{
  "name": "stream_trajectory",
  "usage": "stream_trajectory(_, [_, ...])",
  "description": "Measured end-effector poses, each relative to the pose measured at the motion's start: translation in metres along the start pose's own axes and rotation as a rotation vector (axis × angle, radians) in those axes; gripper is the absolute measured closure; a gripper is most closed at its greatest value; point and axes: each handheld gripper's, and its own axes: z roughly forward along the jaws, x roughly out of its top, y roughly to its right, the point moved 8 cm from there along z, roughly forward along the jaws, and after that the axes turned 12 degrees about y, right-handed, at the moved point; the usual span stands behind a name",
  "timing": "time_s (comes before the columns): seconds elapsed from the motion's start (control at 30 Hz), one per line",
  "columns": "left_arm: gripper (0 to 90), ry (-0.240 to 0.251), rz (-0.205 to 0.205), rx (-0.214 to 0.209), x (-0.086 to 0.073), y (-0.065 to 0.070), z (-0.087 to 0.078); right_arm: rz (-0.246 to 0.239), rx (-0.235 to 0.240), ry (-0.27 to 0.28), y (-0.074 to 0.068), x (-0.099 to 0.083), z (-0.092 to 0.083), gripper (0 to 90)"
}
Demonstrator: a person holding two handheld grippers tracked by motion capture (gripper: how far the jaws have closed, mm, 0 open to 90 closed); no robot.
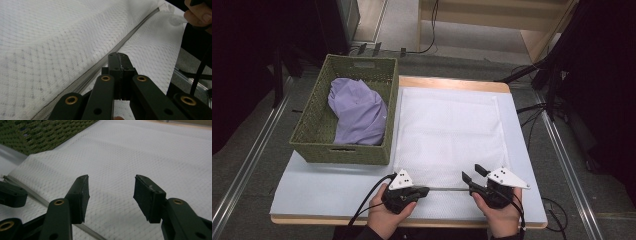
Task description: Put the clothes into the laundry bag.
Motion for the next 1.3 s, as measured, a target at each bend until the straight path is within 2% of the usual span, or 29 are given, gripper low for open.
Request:
stream_trajectory(0.17, [90.0, -0.04, 0.021, 0.012, -0.008, -0.002, 0.004, 0.002, 0.049, -0.058, -0.006, -0.017, 0.007, 49.9])
stream_trajectory(0.3, [90.0, -0.072, 0.017, 0.011, -0.013, -0.003, 0.007, 0.017, 0.074, -0.097, -0.008, -0.026, 0.011, 53.5])
stream_trajectory(0.53, [90.0, -0.078, 0.004, -0.008, -0.014, -0.002, 0.008, 0.014, 0.112, -0.137, -0.018, -0.034, 0.018, 55.7])
stream_trajectory(0.7, [90.0, -0.077, 0.002, -0.015, -0.015, -0.003, 0.008, -0.008, 0.147, -0.181, -0.025, -0.042, 0.023, 57.1])
stream_trajectory(0.87, [90.0, -0.076, -0.005, -0.02, -0.015, -0.003, 0.008, -0.014, 0.154, -0.214, -0.025, -0.05, 0.027, 66.8])
stream_trajectory(0.97, [90.0, -0.076, -0.006, -0.02, -0.015, -0.003, 0.008, -0.033, 0.126, -0.221, -0.024, -0.05, 0.027, 79.9])
stream_trajectory(1.03, [90.0, -0.077, -0.006, -0.019, -0.015, -0.003, 0.008, -0.031, 0.131, -0.229, -0.024, -0.05, 0.027, 88.7])
stream_trajectory(1.13, [90.0, -0.076, -0.006, -0.021, -0.015, -0.003, 0.008, -0.049, 0.123, -0.251, -0.026, -0.048, 0.027, 90.0])
stream_trajectory(1.3, [90.0, -0.074, -0.006, -0.02, -0.015, -0.003, 0.008, -0.043, 0.117, -0.196, -0.023, -0.028, 0.029, 90.0])
